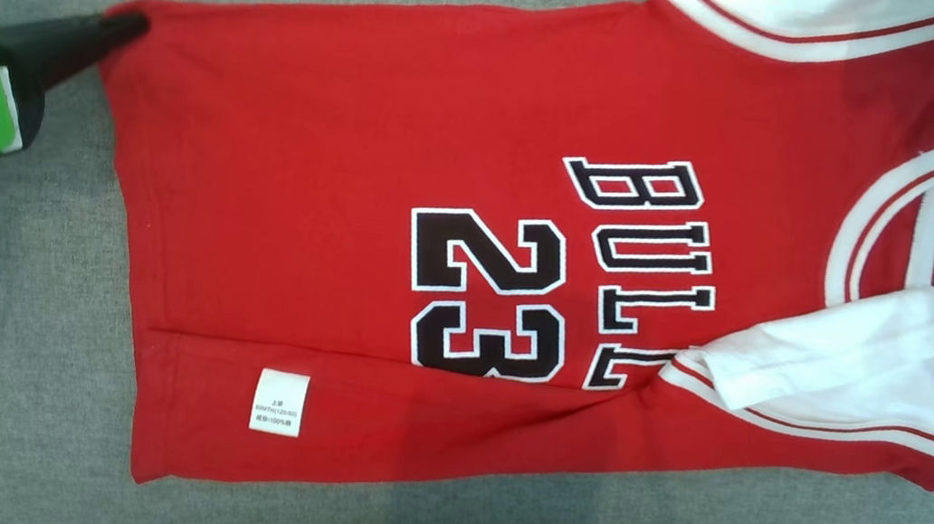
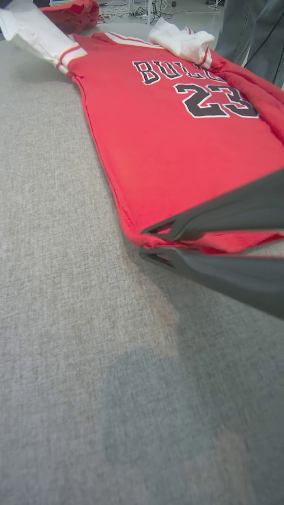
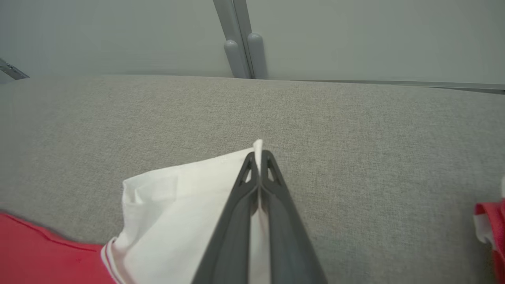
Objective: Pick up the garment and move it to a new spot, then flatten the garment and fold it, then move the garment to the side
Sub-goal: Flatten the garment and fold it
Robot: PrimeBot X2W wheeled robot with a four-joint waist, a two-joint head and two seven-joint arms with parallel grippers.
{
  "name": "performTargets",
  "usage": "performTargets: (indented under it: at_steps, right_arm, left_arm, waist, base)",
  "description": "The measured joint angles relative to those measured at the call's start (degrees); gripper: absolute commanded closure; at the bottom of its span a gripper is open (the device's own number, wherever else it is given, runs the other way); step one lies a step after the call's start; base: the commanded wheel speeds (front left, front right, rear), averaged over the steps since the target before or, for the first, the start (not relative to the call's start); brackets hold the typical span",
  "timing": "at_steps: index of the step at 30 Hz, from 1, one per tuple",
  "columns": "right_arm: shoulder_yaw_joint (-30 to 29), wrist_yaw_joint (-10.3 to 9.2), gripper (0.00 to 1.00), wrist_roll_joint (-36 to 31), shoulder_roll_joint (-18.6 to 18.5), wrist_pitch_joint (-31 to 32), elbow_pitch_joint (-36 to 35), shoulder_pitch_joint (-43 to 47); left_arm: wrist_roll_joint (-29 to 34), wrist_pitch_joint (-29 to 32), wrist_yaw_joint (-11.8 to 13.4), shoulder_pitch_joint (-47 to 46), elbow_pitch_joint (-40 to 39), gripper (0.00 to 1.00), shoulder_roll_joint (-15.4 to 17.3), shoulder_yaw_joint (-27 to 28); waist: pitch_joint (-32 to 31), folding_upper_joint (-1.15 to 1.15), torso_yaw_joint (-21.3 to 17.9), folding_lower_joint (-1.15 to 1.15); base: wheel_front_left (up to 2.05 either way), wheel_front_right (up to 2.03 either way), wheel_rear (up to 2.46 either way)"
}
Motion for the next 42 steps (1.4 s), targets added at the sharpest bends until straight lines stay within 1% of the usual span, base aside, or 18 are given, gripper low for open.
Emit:
performTargets:
  at_steps: [5,11,19,25,28,35,39,42]
  right_arm:
    - [0.5,1.05,1.00,0.8,0.1,-2.8,-2.3,5.1]
    - [0.5,1.56,1.00,2.4,-0.8,-5.6,-4.9,12.3]
    - [-0.6,1.57,1.00,3.6,-2.2,-8.6,-8.1,18.7]
    - [-1.8,1.57,1.00,5.0,-3.6,-9.3,-11.0,22.8]
    - [-2.6,1.56,1.00,5.7,-4.3,-9.6,-12.3,24.4]
    - [-3.4,1.37,1.00,6.8,-4.5,-10.5,-15.8,29.2]
    - [-3.7,0.44,1.00,7.3,-4.6,-11.3,-18.0,33.6]
    - [-3.8,0.22,1.00,7.9,-4.6,-11.6,-19.2,36.4]
  left_arm:
    - [0.2,-2.7,-2.2,3.9,-0.1,1.00,0.4,0.2]
    - [0.3,-6.2,-3.4,8.4,-0.2,1.00,0.2,0.4]
    - [0.3,-9.6,-3.9,13.9,0.1,1.00,0.3,1.0]
    - [-0.1,-11.0,-4.0,17.2,-0.9,1.00,0.3,1.1]
    - [-0.1,-11.5,-4.0,17.8,-1.4,1.00,0.5,1.4]
    - [-0.1,-13.1,-4.0,19.9,-1.7,1.00,0.7,1.8]
    - [-0.1,-14.5,-4.4,21.6,-2.1,1.00,0.8,1.9]
    - [-0.1,-15.7,-4.5,23.0,-2.5,1.00,0.8,2.2]
  waist:
    - [-2.3,0.00,-0.8,0.00]
    - [-5.5,0.00,-1.5,0.00]
    - [-10.3,0.00,-2.2,0.00]
    - [-13.0,0.00,-2.7,0.00]
    - [-13.6,0.00,-3.0,0.00]
    - [-13.9,0.00,-3.0,0.00]
    - [-14.0,0.00,-3.2,0.00]
    - [-14.2,0.00,-3.3,0.00]
  base:
    - [0.00,0.00,0.00]
    - [0.00,0.00,0.00]
    - [0.00,0.00,0.00]
    - [0.00,0.00,0.00]
    - [0.00,0.00,0.00]
    - [0.00,0.00,0.00]
    - [0.00,0.00,0.00]
    - [0.00,0.00,0.00]
